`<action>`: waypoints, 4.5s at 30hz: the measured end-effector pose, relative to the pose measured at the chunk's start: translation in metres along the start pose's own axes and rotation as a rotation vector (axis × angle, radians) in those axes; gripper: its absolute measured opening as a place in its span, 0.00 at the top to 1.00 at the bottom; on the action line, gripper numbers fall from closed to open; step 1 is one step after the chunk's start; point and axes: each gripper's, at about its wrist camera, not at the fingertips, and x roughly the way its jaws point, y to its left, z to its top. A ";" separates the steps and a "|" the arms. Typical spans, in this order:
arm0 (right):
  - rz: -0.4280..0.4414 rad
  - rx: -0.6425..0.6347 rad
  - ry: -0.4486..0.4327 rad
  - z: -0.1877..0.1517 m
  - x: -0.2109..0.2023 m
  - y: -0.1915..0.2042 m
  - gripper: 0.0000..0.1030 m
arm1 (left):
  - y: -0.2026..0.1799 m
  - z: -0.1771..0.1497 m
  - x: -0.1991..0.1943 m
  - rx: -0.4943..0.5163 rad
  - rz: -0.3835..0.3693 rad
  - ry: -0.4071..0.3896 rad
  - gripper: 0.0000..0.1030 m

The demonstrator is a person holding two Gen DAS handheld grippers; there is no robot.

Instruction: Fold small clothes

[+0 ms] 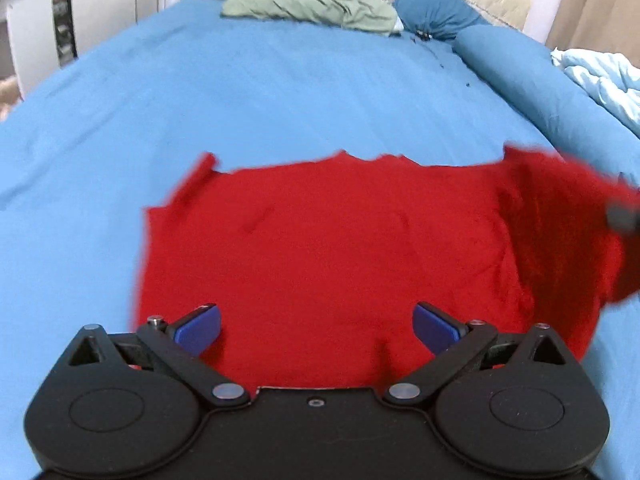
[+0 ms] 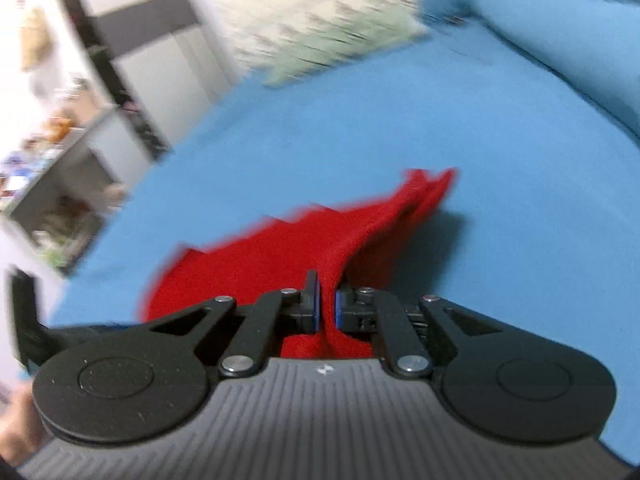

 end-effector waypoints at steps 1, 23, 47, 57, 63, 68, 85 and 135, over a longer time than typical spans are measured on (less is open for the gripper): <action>0.048 -0.020 -0.003 0.006 0.004 0.021 0.79 | 0.009 -0.004 -0.009 0.006 0.011 -0.007 0.00; 0.323 -0.312 0.216 -0.057 0.106 0.196 0.20 | 0.069 -0.096 -0.056 -0.053 -0.025 -0.089 0.00; -0.201 -0.253 0.026 -0.174 0.070 0.094 0.12 | 0.077 -0.091 -0.043 -0.112 0.045 -0.144 0.00; -0.225 -0.284 0.009 -0.186 0.066 0.094 0.12 | 0.087 -0.086 -0.039 -0.164 0.035 -0.156 0.00; -0.255 -0.297 0.001 -0.189 0.070 0.099 0.11 | 0.086 -0.086 -0.038 -0.149 0.041 -0.156 0.00; -0.294 -0.264 -0.016 -0.177 0.075 0.098 0.15 | 0.095 -0.082 -0.039 -0.156 0.061 -0.171 0.00; -0.172 -0.210 0.048 -0.149 0.018 0.064 0.12 | 0.097 -0.070 -0.068 -0.088 0.114 -0.145 0.00; -0.014 0.070 0.160 -0.172 -0.081 0.004 0.26 | -0.076 -0.146 -0.083 0.100 -0.082 -0.053 0.18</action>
